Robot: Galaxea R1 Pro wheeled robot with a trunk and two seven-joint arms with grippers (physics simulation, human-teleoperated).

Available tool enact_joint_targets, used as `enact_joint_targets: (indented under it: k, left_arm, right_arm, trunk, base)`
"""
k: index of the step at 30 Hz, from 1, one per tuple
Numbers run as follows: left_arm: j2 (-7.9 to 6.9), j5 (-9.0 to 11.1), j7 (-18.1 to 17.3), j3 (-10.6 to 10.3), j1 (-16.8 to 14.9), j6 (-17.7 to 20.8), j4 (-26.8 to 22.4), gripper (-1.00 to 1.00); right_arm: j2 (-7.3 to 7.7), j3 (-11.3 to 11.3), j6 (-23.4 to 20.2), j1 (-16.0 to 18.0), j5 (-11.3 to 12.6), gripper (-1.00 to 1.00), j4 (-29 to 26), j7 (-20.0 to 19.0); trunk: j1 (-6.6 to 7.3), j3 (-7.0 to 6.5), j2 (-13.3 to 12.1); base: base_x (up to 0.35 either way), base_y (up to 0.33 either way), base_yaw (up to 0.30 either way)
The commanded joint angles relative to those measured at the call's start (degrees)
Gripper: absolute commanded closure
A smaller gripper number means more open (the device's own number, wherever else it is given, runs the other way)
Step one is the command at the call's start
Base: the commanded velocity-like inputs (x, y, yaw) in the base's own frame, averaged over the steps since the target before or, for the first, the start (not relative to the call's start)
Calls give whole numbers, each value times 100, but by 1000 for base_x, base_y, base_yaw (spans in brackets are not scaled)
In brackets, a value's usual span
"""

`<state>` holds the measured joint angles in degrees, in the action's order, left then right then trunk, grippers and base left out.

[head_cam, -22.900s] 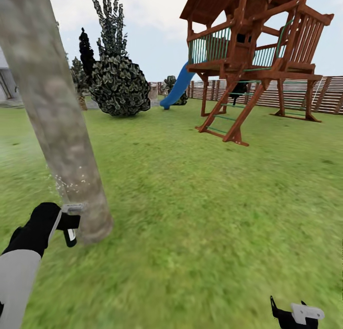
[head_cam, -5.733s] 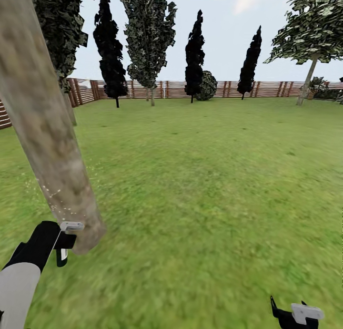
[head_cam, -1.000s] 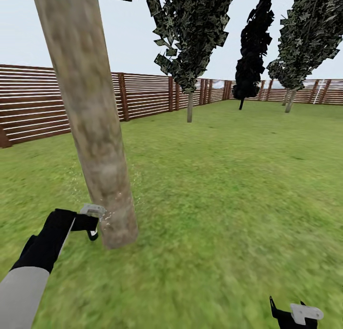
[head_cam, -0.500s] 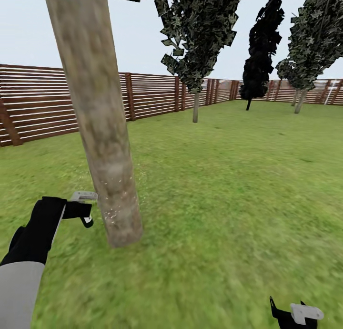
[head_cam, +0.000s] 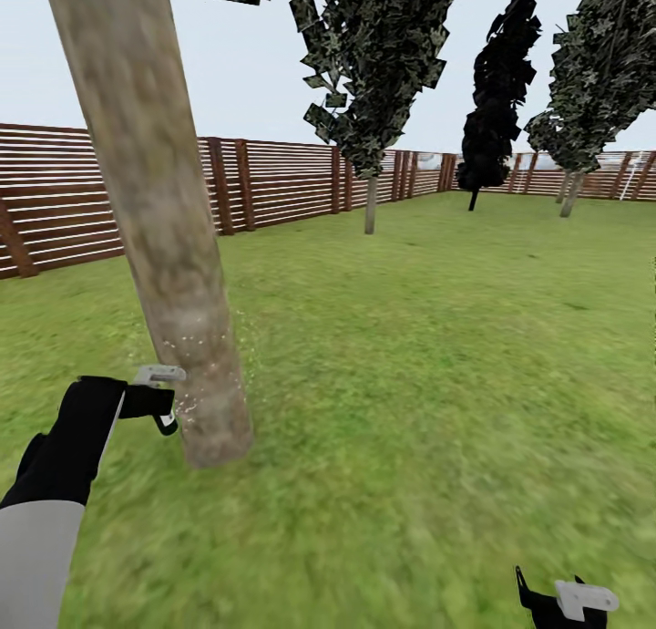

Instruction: In the garden, pick up the pesticide atomizer on the floor and spray pesticide onto both trees until each tree trunk is fully covered.

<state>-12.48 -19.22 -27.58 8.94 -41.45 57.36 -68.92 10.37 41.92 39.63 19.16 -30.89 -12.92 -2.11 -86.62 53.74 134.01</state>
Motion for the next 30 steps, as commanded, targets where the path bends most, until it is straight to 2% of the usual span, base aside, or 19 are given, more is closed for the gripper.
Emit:
enact_joint_targets:
  k: [1,13,15,17,19,21,23,25,27,30]
  left_arm:
    - [0,-1,-2,-3,-2,0,0,100]
    - [-52,-26,47,59,-6,-5,18,100]
    - [-76,-33,99,190,5,-5,45,100]
    - [-88,-55,266,512,28,-27,78,100]
    - [-72,-131,639,592,59,-46,115,100]
    - [-45,-149,838,590,65,-60,260,100]
    - [42,-137,1052,586,64,-53,366,100]
    - [303,-140,1208,595,60,-54,402,100]
    - [555,-134,1561,602,59,-66,496,100]
    - [599,-125,1779,631,58,-67,518,100]
  right_arm:
    - [0,0,1,3,-2,-100,0,0]
    - [0,0,-7,0,-3,-100,0,0]
    - [0,0,-2,3,-3,-100,1,0]
    - [0,-4,-4,0,-5,-100,6,0]
    - [0,-8,-2,0,-3,-100,8,0]
    - [0,-8,-5,1,-3,-100,9,0]
    - [-3,-9,-5,0,-5,-100,9,0]
    - [-1,-9,-5,0,-3,-100,9,0]
    - [0,-9,-4,1,-3,-100,9,-5]
    - [0,-9,-5,0,-5,-100,9,-8]
  trunk:
    - [0,0,0]
    - [0,0,0]
    - [0,0,0]
    - [0,0,0]
    - [0,0,0]
    - [0,0,0]
    - [0,0,0]
    - [0,0,0]
    - [0,0,0]
    - [0,0,0]
  base:
    - [37,-273,0]
    - [94,-267,0]
    - [-168,-243,2]
    - [-115,-113,134]
    - [-17,-16,257]
    - [-4,-4,273]
    - [-1,-1,255]
    - [0,0,94]
    - [0,0,23]
    - [0,0,3]
